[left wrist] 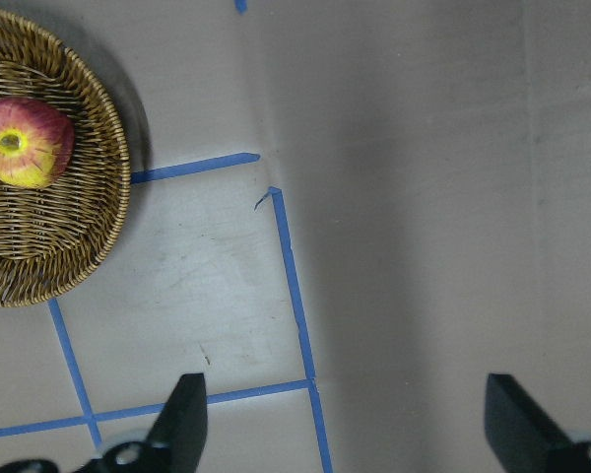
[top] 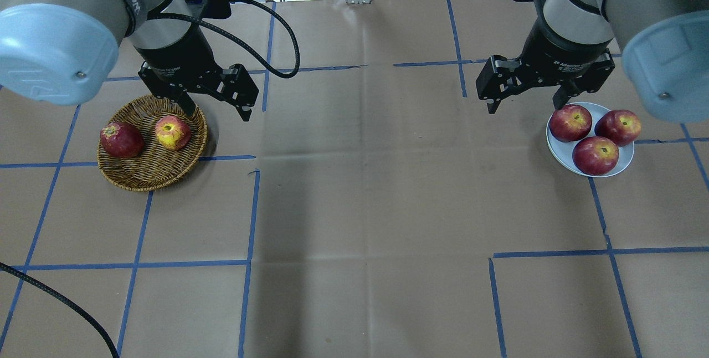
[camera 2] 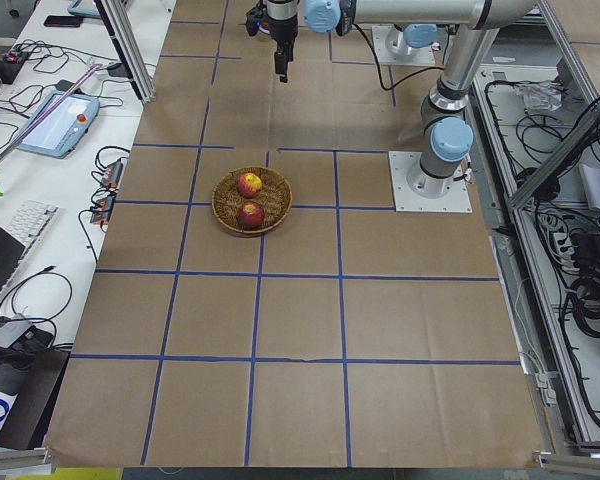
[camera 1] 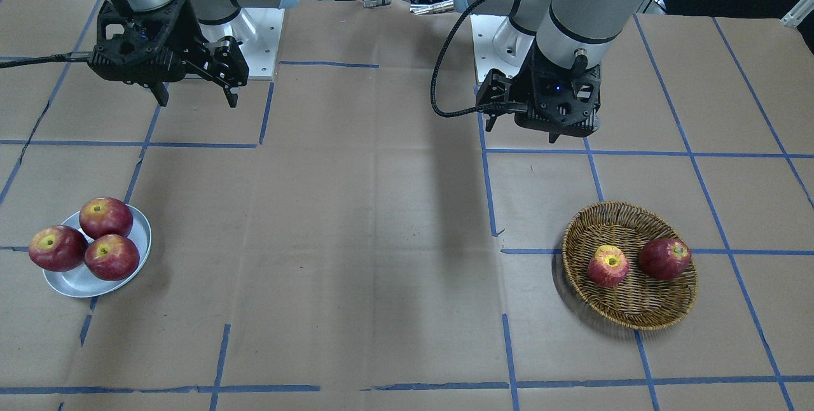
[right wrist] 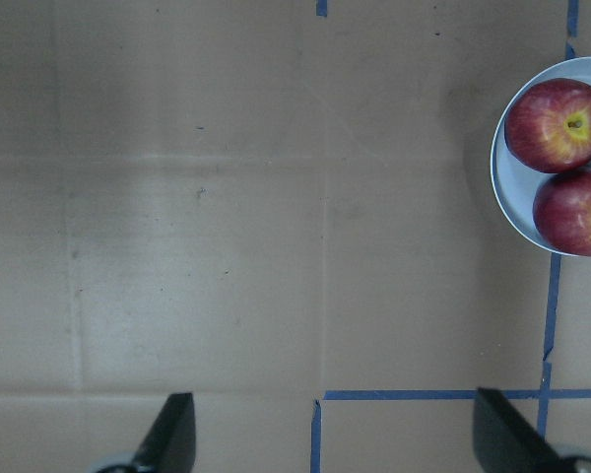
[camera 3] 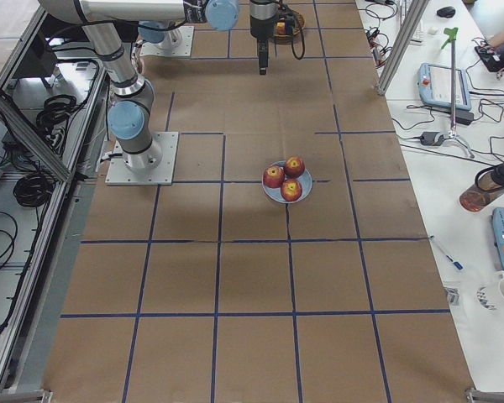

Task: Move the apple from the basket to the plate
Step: 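Lower the left gripper over the yellow-red apple in the basket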

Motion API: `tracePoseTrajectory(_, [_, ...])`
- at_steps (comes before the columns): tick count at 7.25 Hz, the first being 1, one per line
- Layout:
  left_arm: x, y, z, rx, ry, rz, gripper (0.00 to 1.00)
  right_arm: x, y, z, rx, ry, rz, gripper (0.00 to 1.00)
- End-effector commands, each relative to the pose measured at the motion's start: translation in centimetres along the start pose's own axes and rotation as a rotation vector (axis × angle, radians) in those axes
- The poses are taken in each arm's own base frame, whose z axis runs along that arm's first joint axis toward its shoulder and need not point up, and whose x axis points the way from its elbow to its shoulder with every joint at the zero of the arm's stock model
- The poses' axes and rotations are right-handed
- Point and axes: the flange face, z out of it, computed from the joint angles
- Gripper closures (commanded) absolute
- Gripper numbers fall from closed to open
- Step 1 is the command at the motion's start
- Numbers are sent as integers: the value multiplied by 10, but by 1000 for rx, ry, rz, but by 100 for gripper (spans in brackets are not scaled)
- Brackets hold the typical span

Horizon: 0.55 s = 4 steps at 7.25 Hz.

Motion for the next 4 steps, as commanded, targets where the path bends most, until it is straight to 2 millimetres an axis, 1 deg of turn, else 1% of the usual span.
tracePoseTrajectory(1, [-43, -7, 18, -33, 7, 5, 1, 0, 0, 0, 0, 1, 1, 0])
tracePoseTrajectory(2, [-83, -16, 36, -39, 17, 36, 1, 0, 0, 0, 0, -1, -1, 0])
tracePoseTrajectory(3, [-122, -34, 55, 0, -2, 80, 1, -1, 0, 0, 0, 0, -1, 0])
tracePoseTrajectory(4, [-159, -50, 81, -9, -35, 95, 1, -1, 0, 0, 0, 0, -1, 0])
